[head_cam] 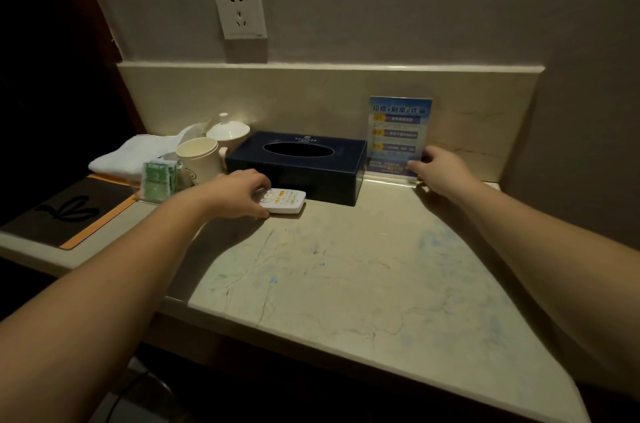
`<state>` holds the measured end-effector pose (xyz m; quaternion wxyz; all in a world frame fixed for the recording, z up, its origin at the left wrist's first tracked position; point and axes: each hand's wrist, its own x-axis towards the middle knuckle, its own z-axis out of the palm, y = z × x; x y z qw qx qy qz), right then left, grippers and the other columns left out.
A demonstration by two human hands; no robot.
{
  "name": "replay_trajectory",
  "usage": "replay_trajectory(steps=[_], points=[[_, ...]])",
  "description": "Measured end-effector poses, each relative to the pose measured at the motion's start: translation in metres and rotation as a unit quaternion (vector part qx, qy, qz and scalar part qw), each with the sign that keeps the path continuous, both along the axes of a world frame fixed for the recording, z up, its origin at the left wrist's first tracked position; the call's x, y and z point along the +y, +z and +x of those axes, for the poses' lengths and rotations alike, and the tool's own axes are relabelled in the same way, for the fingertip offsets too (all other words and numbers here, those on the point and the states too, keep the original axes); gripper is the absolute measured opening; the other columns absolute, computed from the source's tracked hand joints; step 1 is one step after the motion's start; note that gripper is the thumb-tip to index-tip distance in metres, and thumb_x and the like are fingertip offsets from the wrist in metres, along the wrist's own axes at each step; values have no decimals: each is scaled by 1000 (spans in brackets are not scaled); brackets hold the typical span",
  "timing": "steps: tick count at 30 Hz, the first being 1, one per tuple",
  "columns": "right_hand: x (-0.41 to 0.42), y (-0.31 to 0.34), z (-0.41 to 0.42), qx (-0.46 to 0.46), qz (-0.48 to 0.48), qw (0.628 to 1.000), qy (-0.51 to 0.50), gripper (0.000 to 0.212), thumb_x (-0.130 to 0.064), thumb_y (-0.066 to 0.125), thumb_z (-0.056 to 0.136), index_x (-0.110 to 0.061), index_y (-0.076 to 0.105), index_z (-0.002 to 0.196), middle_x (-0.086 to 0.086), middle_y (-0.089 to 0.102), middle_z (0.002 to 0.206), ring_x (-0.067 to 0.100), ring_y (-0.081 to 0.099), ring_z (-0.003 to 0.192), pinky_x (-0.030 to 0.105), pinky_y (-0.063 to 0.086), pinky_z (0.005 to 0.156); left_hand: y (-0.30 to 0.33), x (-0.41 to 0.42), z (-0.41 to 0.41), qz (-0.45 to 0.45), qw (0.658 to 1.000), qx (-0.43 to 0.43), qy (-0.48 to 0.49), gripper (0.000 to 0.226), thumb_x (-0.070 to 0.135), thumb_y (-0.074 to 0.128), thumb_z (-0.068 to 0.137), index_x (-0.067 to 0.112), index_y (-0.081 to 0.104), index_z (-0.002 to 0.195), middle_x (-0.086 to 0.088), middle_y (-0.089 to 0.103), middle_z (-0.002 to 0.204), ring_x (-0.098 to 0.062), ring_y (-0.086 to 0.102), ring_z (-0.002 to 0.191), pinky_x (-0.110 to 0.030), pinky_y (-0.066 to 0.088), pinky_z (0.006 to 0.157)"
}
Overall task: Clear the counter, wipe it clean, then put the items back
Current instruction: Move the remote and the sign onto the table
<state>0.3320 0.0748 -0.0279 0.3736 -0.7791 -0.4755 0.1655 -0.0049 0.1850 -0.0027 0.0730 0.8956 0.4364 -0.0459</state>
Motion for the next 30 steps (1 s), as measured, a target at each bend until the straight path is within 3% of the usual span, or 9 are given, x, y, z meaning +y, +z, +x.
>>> replay_trajectory(steps=[4, 9, 13, 17, 19, 24, 27, 30], points=[[0, 0, -3, 2, -1, 1000, -8, 22, -29, 49, 98, -20, 57, 116, 1, 64, 109, 21, 60, 95, 39, 51, 85, 5, -2, 1, -7, 1000, 20, -18, 62, 34, 67, 88, 24, 40, 142, 4, 48, 137, -16, 48, 120, -30, 41, 99], [-5, 3, -9, 0, 8, 1000, -16, 23, -27, 46, 100, -16, 58, 116, -1, 59, 104, 18, 55, 91, 33, 41, 77, 4, -5, 1, -4, 1000, 25, -12, 65, 42, 68, 86, 24, 41, 142, 2, 48, 134, -15, 49, 115, -27, 43, 95], [-19, 8, -13, 12, 25, 999, -17, 21, -26, 46, 100, -17, 59, 114, 2, 63, 106, 21, 59, 94, 36, 47, 81, 6, -15, -3, -7, 1000, -11, -9, 61, 43, 70, 83, 22, 47, 135, 4, 50, 123, -11, 49, 106, -22, 44, 88], [-48, 25, -16, 28, 52, 998, -33, 13, -27, 49, 99, -20, 59, 104, 1, 64, 101, 18, 60, 88, 35, 49, 77, 21, -39, -10, 16, 995, -95, -7, 55, 38, 72, 82, 21, 51, 130, 2, 52, 118, -12, 52, 103, -24, 47, 87], [-68, 35, -23, 24, 68, 997, -41, 13, -27, 49, 99, -19, 59, 105, -2, 61, 96, 13, 57, 81, 29, 42, 67, 31, -57, -17, 19, 988, -151, -1, 55, 38, 72, 83, 21, 50, 131, 4, 51, 115, -12, 52, 102, -23, 48, 83], [-127, 47, -59, 85, 127, 985, -76, 17, -29, 50, 99, -18, 60, 108, 0, 63, 94, 12, 54, 78, 28, 40, 62, 42, -110, -41, 10, 969, -248, -9, 60, 42, 71, 82, 22, 49, 135, 5, 53, 118, -6, 52, 99, -17, 46, 70], [-170, 49, -89, 97, 137, 982, -90, 19, -30, 49, 99, -19, 60, 110, -3, 62, 91, 8, 53, 77, 26, 38, 60, 44, -149, -59, -29, 950, -312, -16, 61, 40, 71, 81, 23, 48, 135, 8, 53, 116, -5, 53, 98, -21, 49, 73], [-214, 49, -122, 88, 147, 980, -103, 22, -30, 48, 100, -21, 60, 115, -4, 64, 103, 5, 55, 84, 25, 40, 64, 42, -186, -81, -64, 937, -341, -31, 58, 38, 71, 81, 26, 49, 133, 10, 55, 115, -6, 55, 99, -24, 51, 76]])
